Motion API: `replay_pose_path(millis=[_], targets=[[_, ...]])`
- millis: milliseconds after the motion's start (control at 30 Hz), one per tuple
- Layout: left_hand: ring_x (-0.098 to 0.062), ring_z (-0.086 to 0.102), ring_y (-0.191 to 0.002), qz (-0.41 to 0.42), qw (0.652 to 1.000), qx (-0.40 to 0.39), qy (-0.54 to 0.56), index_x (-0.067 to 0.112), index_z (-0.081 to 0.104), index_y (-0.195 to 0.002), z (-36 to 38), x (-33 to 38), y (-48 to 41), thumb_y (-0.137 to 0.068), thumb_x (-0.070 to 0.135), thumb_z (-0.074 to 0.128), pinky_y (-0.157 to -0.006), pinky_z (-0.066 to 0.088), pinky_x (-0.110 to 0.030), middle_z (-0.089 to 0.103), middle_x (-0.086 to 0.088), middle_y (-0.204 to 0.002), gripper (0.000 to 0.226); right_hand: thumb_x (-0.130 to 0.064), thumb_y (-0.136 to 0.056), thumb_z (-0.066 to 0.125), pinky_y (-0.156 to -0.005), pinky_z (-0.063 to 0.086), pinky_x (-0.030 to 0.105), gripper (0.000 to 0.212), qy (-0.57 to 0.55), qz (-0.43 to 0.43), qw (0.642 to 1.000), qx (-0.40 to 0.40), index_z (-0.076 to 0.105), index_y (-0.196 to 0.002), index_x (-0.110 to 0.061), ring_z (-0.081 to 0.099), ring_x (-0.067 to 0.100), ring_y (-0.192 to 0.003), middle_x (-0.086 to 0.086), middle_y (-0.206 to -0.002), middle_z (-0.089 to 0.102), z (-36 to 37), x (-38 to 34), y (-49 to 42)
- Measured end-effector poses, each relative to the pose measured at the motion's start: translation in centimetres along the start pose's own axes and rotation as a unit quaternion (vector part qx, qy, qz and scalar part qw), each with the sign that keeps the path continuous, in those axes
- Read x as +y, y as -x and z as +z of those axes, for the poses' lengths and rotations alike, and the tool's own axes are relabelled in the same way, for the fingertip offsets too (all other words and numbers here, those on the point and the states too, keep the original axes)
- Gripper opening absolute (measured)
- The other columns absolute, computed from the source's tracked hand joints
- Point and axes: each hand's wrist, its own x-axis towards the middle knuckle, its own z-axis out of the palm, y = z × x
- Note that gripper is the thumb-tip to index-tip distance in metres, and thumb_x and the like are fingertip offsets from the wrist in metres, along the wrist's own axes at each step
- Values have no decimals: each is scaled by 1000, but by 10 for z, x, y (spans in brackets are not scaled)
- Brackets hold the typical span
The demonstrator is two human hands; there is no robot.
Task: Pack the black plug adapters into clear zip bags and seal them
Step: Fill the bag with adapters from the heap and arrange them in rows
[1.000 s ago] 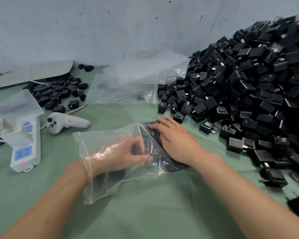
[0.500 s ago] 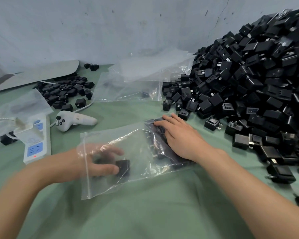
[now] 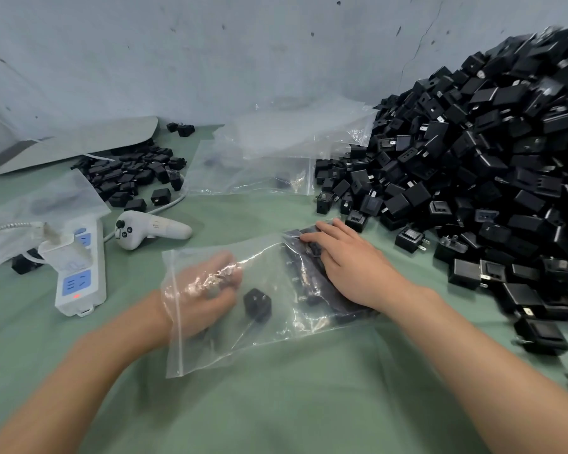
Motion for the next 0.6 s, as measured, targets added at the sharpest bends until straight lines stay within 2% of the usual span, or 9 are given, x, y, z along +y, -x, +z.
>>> replay_pose_path(millis=[67, 100, 167, 200, 267, 333, 433, 533, 600], targets=[[-5, 61, -75, 3, 999, 9, 47, 27, 71, -97, -1, 0, 2, -84, 50, 60, -72, 48, -16, 62, 7, -72, 29, -22, -105, 27, -122, 9, 36, 49, -1, 1, 1000, -1, 34, -150, -41, 3, 14, -154, -10, -165, 19, 0, 0, 0], [-2, 63, -80, -15, 997, -23, 72, 40, 70, -107, 0, 1, 2, -87, 55, 65, -76, 47, -12, 64, 8, -77, 25, -22, -105, 27, -122, 9, 36, 49, -1, 0, 1000, -1, 34, -150, -41, 3, 14, -154, -10, -165, 19, 0, 0, 0], [4, 64, -90, -50, 986, -118, 106, 56, 66, -108, 5, 2, 0, -85, 54, 66, -85, 47, -9, 68, 19, -92, 23, -22, -105, 27, -123, 9, 36, 49, 1, -1, 1000, -1, 34, -150, -41, 3, 14, -154, -10, -165, 19, 1, 1, 0], [6, 64, -95, -49, 982, -141, 119, 55, 67, -104, 8, 2, 0, -87, 47, 67, -88, 47, -10, 68, 25, -98, 19, -22, -105, 27, -123, 9, 36, 49, 1, -2, 1000, -1, 34, -150, -41, 3, 14, -154, -10, -165, 19, 1, 1, 0], [0, 66, -98, -25, 983, -131, 129, 47, 69, -101, 11, 0, -1, -91, 34, 70, -90, 50, -16, 70, 21, -101, 16, -21, -105, 27, -122, 10, 36, 49, 2, -2, 1000, -1, 34, -150, -41, 3, 13, -154, -11, -165, 19, 1, 2, 0], [-2, 66, -93, -5, 985, -98, 139, 42, 71, -98, 8, 0, -1, -88, 38, 69, -85, 48, -12, 70, 20, -99, 11, -21, -105, 27, -122, 10, 36, 49, 1, -2, 1000, -2, 34, -150, -40, 3, 14, -154, -10, -165, 19, 0, 1, 0], [-4, 65, -92, 1, 990, -83, 112, 45, 67, -99, 6, 2, 1, -80, 44, 66, -87, 46, -13, 71, 15, -94, 18, -21, -105, 27, -124, 9, 37, 50, -1, -2, 1000, -3, 34, -150, -40, 3, 14, -154, -9, -165, 18, -1, 1, 0], [1, 64, -97, 3, 993, -89, 78, 43, 66, -88, 6, -3, 4, -84, 20, 77, -88, 44, -11, 71, 14, -95, 26, -21, -105, 26, -124, 9, 37, 50, -3, -1, 1000, -6, 34, -150, -40, 3, 15, -154, -9, -165, 18, -1, 0, 1], [6, 61, -100, -17, 993, -92, 75, 44, 65, -94, 3, -5, 6, -84, 18, 78, -84, 40, -5, 71, 18, -97, 31, -21, -105, 26, -123, 8, 36, 50, -3, 1, 1000, -7, 34, -150, -41, 3, 14, -154, -10, -165, 17, -2, 0, 1]])
